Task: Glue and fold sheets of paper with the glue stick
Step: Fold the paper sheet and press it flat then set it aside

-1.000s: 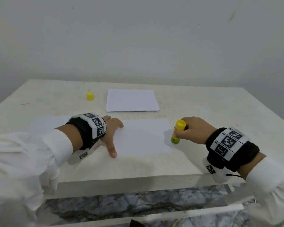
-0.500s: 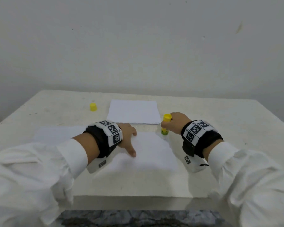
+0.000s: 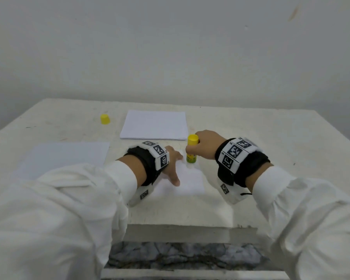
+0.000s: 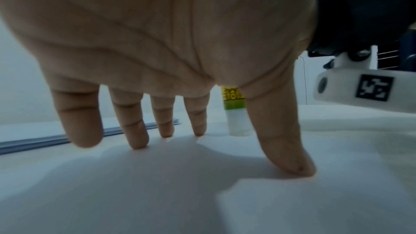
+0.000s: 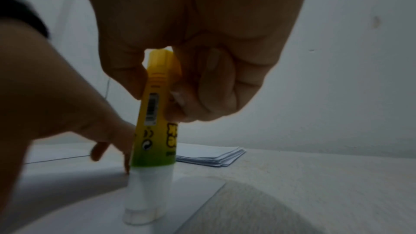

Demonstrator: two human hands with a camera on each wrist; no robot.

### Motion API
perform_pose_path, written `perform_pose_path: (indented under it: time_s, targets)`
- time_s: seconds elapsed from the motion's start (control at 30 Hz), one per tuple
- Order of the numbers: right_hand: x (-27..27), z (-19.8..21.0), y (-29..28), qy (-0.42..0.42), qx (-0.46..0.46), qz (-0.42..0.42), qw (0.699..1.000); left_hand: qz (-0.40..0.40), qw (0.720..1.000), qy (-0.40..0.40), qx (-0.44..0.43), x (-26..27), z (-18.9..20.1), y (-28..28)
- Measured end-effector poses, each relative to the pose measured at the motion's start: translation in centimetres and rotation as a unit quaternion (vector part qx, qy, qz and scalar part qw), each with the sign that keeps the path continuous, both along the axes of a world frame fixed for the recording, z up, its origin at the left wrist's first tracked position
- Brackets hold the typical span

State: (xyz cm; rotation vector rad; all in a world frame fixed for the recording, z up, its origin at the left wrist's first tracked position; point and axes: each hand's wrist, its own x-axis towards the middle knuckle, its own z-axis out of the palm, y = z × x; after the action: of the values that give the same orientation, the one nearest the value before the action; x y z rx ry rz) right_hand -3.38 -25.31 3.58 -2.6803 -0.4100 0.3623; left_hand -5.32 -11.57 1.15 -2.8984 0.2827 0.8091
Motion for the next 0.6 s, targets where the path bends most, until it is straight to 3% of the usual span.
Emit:
perform_pose_path:
  time_s: [0.23,0.33,0.47,0.6]
  targets:
    - [-3.9,-0.1,-2.7,0.039,0.009,0.039,0.998,0.009,1.000,-0.006,0.017,-0.1,-0.3,-0.4]
    - [-4.3,0.4,-4.2,0.098,0.075,0.023,0.992,0.025,0.999,-0.018,0.022,-0.1,-0.5,-0.5]
    - [-2.8,1.0,-6.8,0.131,0.289,-0.095,0.944,0.059,0.997,-0.043,-0.035,-0.5,-0.7,-0.4]
    - [-0.7,0.3,-7.3,0.141,0.354,-0.239,0.893,0.058,0.996,-0.042,-0.050,-1.0,-0.4,-0.3]
